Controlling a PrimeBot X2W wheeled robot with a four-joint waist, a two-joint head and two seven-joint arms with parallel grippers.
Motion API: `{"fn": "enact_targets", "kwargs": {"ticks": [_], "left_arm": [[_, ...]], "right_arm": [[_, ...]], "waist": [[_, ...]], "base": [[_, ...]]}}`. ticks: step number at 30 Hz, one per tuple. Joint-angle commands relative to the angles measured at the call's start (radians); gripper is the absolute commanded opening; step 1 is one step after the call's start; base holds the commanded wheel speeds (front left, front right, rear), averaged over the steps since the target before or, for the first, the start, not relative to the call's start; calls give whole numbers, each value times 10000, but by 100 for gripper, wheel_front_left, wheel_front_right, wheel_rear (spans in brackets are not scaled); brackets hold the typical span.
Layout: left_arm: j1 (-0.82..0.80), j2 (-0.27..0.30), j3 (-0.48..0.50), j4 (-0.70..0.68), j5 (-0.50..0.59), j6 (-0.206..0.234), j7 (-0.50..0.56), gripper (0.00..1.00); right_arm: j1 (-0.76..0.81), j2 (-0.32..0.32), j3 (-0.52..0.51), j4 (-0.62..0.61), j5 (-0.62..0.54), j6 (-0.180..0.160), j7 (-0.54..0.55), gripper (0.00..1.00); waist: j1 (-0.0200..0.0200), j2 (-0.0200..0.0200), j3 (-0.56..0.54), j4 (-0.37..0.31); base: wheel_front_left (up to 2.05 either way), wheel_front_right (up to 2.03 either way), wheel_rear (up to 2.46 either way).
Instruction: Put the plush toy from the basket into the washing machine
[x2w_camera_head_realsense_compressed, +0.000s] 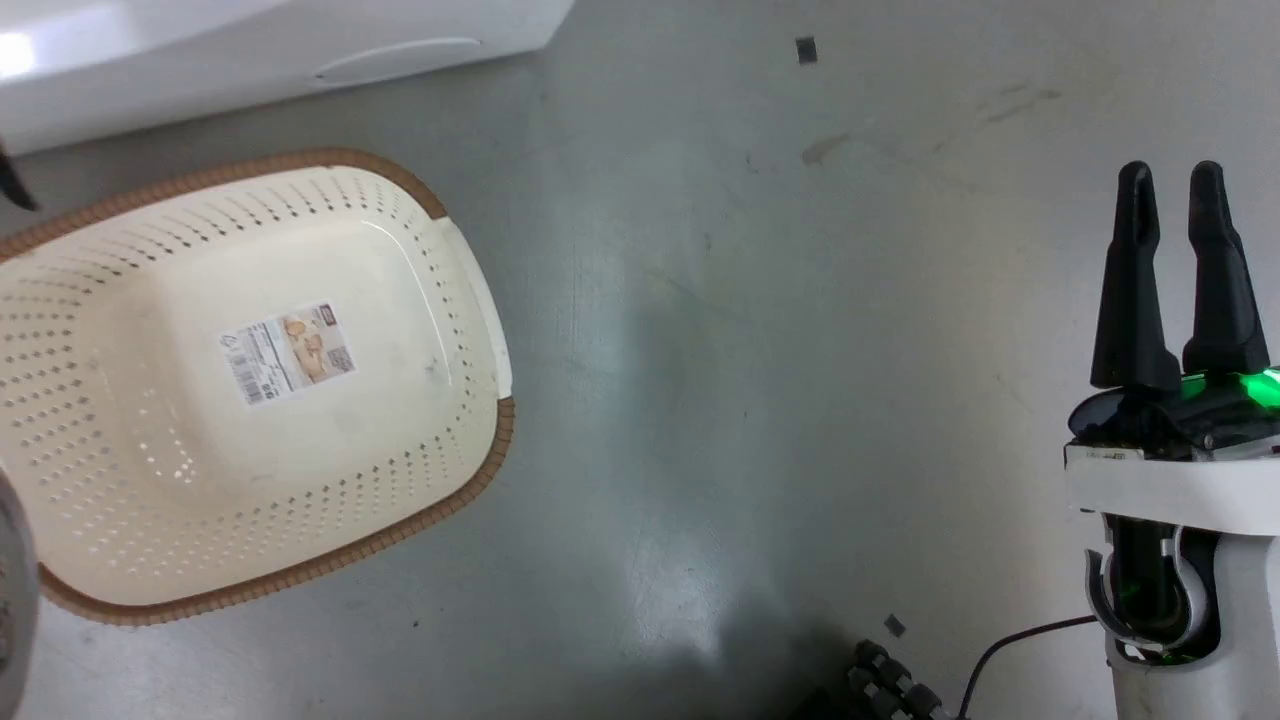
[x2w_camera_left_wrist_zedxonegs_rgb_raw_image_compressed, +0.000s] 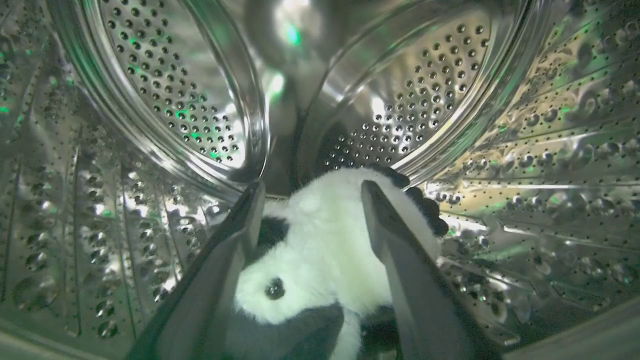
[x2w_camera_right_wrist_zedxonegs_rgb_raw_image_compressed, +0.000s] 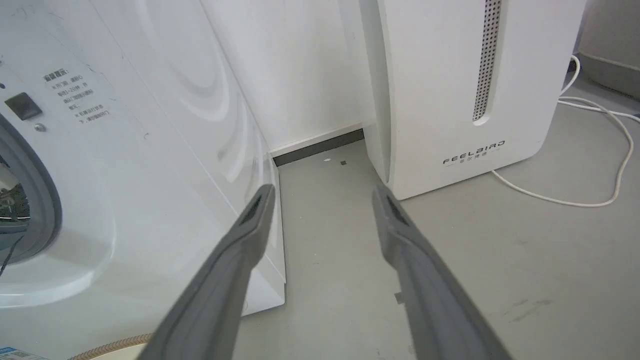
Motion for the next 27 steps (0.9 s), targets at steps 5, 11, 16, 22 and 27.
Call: {"fn": "enact_targets", "kwargs": {"ticks": [5, 11, 16, 22, 27], "left_arm": [[1164, -259, 115, -39, -236, -109, -55, 100], [2787, -643, 376, -562, -492, -179, -55, 100], [4367, -1142, 372, -1312, -441, -145, -55, 100], [6217, -1770, 342, -2774, -323, -194, -55, 100], [8133, -2376, 205, -4068, -107, -290, -55, 100]], "right_arm": [[113, -1, -92, 100, -291, -7, -44, 100], [449, -1, -52, 219, -597, -7, -44, 100], [841, -1, -92, 344, -881, -7, -44, 100], [1300, -1, -147, 443, -1238, -7, -44, 100], [1816, -1, -212, 542, -1715, -7, -44, 100]], "waist": [[-1, 0, -995, 456], [-1, 0, -2045, 882], [-1, 0, -2950, 1309], [-1, 0, -3969, 1787], [-1, 0, -5086, 2262]], "base": [[0, 0, 0], [0, 0, 0], [0, 0, 0], [0, 0, 0], [0, 0, 0]]}}
